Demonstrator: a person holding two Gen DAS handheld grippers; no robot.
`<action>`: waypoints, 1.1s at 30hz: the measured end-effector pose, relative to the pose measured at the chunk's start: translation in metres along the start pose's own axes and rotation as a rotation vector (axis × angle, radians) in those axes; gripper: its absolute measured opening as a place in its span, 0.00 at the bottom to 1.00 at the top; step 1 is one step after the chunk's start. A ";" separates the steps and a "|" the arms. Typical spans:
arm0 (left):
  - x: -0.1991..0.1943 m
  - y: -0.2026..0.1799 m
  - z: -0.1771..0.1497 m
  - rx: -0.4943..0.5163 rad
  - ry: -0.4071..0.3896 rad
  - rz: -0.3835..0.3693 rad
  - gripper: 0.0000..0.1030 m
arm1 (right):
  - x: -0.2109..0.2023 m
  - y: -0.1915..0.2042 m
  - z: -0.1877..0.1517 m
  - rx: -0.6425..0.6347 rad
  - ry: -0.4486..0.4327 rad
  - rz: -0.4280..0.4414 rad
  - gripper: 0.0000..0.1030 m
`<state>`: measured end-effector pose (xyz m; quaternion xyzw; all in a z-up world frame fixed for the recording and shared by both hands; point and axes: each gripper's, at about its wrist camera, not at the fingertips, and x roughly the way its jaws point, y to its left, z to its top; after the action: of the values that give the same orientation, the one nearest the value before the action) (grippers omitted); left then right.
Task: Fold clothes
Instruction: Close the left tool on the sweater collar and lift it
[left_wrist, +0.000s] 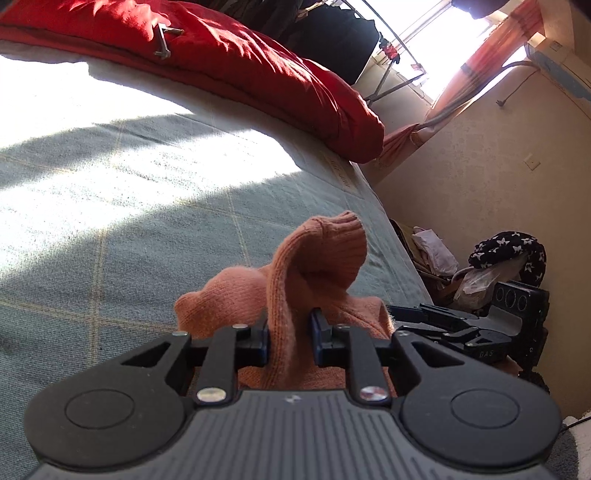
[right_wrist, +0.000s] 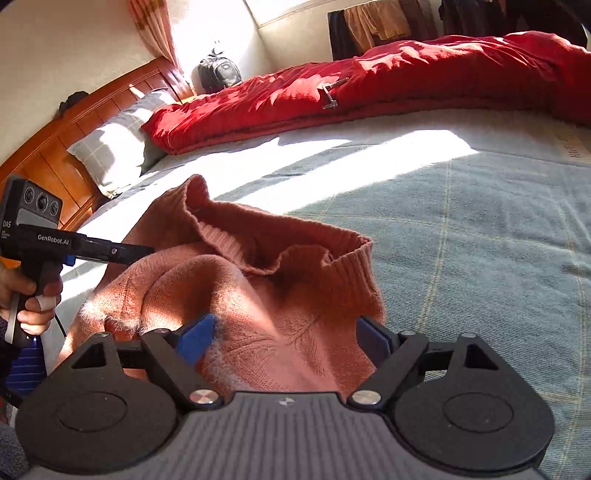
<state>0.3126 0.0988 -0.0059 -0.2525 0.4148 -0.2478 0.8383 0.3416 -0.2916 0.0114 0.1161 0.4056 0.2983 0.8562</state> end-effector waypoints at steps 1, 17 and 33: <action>0.000 0.001 0.000 -0.003 -0.001 -0.001 0.19 | -0.003 -0.012 0.002 0.046 -0.005 0.004 0.78; 0.001 0.004 -0.001 -0.037 0.002 -0.001 0.21 | 0.056 -0.067 -0.016 0.279 0.190 0.159 0.42; -0.009 0.001 -0.010 -0.010 0.009 0.033 0.18 | 0.071 -0.042 -0.011 0.103 0.119 0.094 0.40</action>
<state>0.2995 0.1026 -0.0066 -0.2489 0.4238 -0.2331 0.8391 0.3857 -0.2831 -0.0586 0.1609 0.4645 0.3232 0.8086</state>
